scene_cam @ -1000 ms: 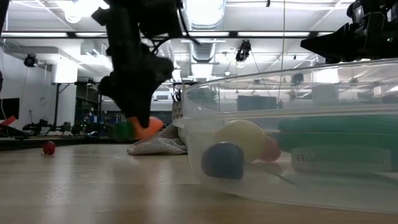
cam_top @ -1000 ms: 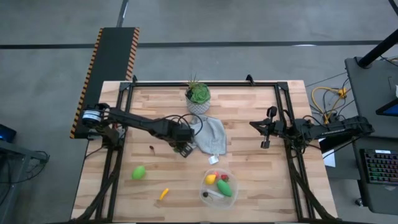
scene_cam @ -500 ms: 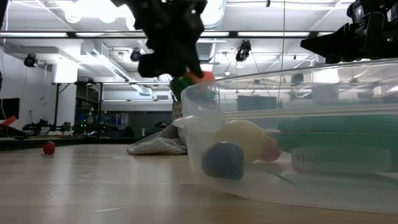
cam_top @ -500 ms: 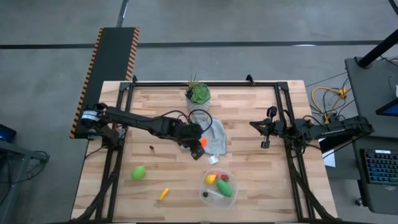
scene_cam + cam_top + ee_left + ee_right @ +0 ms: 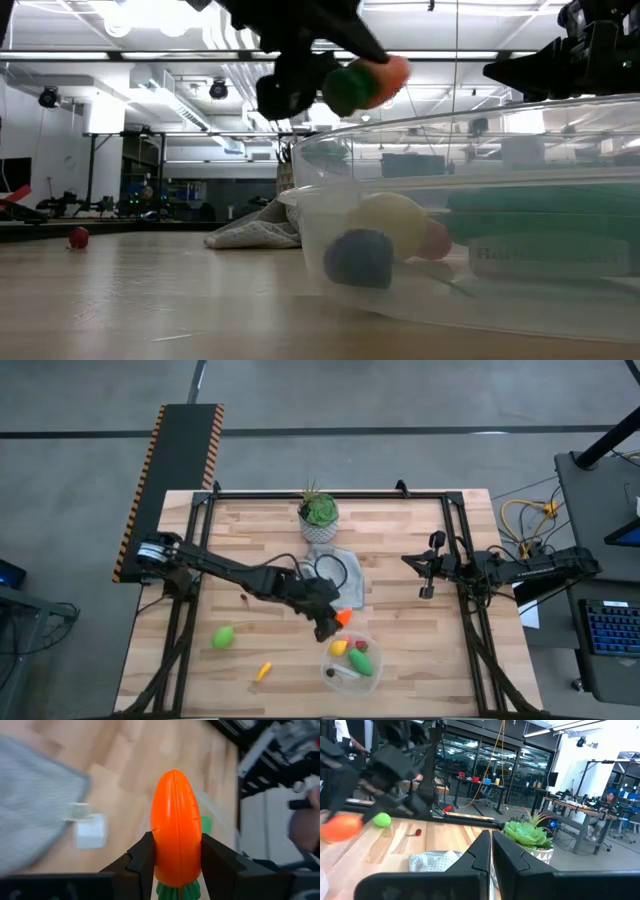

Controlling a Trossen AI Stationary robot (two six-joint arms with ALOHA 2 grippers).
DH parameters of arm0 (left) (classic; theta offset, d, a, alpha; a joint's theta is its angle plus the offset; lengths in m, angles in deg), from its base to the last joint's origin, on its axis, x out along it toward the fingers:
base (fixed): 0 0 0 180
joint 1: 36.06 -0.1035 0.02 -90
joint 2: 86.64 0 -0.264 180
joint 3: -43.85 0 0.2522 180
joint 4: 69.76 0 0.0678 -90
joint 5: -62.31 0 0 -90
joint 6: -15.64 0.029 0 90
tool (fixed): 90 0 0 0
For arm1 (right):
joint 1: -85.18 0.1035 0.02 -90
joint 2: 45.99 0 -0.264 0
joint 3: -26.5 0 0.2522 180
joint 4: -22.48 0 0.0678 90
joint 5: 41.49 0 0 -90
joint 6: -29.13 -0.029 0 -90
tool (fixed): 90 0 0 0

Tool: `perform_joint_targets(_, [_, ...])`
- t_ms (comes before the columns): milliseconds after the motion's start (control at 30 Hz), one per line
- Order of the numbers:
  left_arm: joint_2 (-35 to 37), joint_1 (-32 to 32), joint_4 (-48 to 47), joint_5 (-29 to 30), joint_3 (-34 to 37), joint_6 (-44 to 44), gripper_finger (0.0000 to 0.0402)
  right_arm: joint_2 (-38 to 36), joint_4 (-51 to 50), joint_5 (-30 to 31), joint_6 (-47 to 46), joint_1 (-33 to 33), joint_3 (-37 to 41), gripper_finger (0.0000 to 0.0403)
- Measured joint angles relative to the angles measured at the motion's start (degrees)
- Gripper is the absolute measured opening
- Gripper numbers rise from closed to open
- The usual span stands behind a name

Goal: Pick and placing Produce into tupperware
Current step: Put the carrot into the transparent bin

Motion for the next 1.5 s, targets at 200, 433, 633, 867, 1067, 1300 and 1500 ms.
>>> perform_joint_targets(200, [-5.3,2.6,-0.1,-3.8,-4.9,1.3,0.0111,0.1,0.1,0.0,0.0,0.0,0.0,0.0009])
perform_joint_targets(433, [-11.2,5.1,-5.4,-6.0,-15.5,4.2,0.0111,0.1,0.0,0.0,-0.6,0.0,0.0,0.0009])
perform_joint_targets(633, [-15.1,6.7,-10.9,-6.6,-21.2,8.3,0.0111,0.0,0.0,0.0,-1.3,0.0,0.0,0.0009])
perform_joint_targets(867, [-16.0,8.1,-14.7,-6.5,-21.6,18.0,0.0111,0.1,-1.1,0.0,-2.6,0.0,0.0,0.0009])
perform_joint_targets(1067, [-16.1,8.2,-13.6,-6.5,-21.6,20.8,0.0111,0.1,-1.7,0.0,-2.6,0.0,0.0,0.0009])
perform_joint_targets(1300, [-16.9,8.4,-10.3,-5.2,-20.8,24.1,0.0111,0.0,-1.7,0.0,-2.0,0.0,0.0,0.0009])
perform_joint_targets(1500, [-19.9,8.3,-10.6,-6.0,-20.9,24.0,0.0111,0.1,-1.7,0.0,-2.4,0.0,0.0,0.0009])
